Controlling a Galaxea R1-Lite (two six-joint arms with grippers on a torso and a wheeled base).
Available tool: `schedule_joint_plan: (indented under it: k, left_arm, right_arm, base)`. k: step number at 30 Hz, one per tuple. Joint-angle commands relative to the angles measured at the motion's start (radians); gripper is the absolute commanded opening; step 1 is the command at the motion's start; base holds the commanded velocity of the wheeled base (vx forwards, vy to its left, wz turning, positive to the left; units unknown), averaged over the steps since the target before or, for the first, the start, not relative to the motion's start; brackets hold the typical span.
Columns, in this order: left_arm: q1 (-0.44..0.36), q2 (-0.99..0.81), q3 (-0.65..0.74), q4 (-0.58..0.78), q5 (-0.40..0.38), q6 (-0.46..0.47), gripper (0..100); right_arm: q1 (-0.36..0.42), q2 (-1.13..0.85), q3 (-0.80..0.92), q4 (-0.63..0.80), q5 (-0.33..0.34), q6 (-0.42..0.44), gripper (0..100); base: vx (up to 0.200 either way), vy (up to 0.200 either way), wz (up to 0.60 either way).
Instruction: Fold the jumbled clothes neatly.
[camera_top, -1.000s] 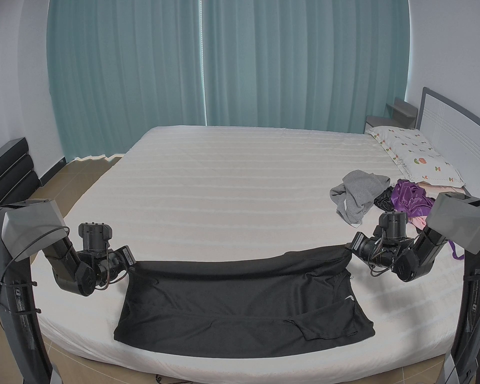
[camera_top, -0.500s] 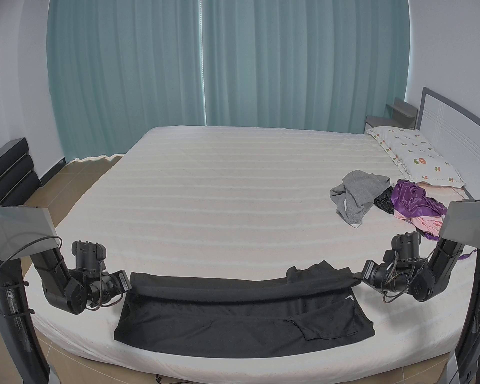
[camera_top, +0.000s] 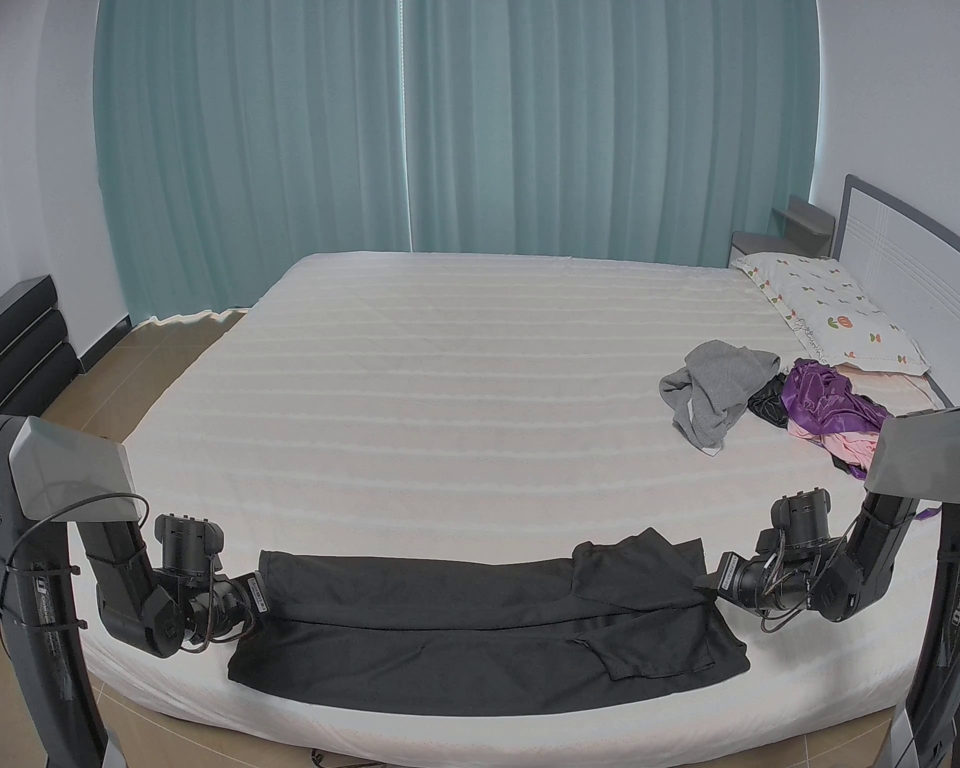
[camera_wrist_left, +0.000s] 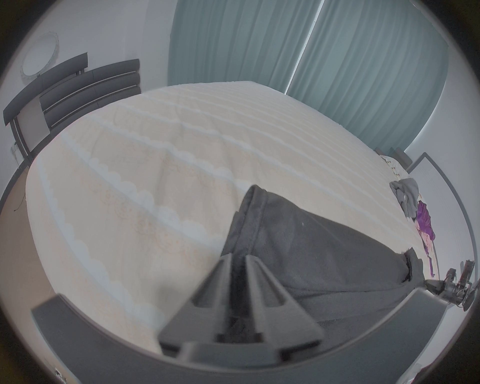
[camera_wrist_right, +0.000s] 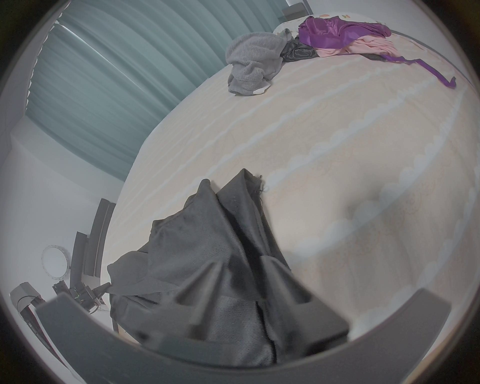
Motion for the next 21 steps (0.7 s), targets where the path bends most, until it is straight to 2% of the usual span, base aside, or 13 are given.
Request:
schedule_joint_plan:
  k: [1, 5, 10, 15, 21]
  left_arm:
    - [-0.007, 0.018, 0.004, -0.002, 0.001, -0.002, 100]
    - [0.001, -0.032, -0.003, -0.002, 0.001, -0.027, 100]
    - [0.026, -0.104, -0.070, 0.018, -0.002, -0.108, 100]
    - [0.030, -0.064, -0.150, 0.064, -0.002, -0.111, 100]
    - [0.009, 0.092, -0.253, 0.063, 0.004, -0.126, 100]
  right_arm:
    - [0.011, 0.012, -0.006, -0.002, 0.001, 0.004, 100]
    - [-0.006, -0.051, -0.011, -0.008, 0.011, 0.027, 100]
    - [-0.052, -0.080, -0.080, -0.002, 0.024, 0.056, 100]
    - [-0.040, -0.012, -0.109, -0.013, 0.023, 0.090, 100]
    - [-0.029, 0.038, -0.207, 0.006, 0.017, 0.157, 100]
  base:
    - [0.000, 0.000, 0.00]
    - [0.000, 0.000, 0.00]
    - [0.000, 0.000, 0.00]
    - [0.000, 0.000, 0.00]
    - [0.000, 0.000, 0.00]
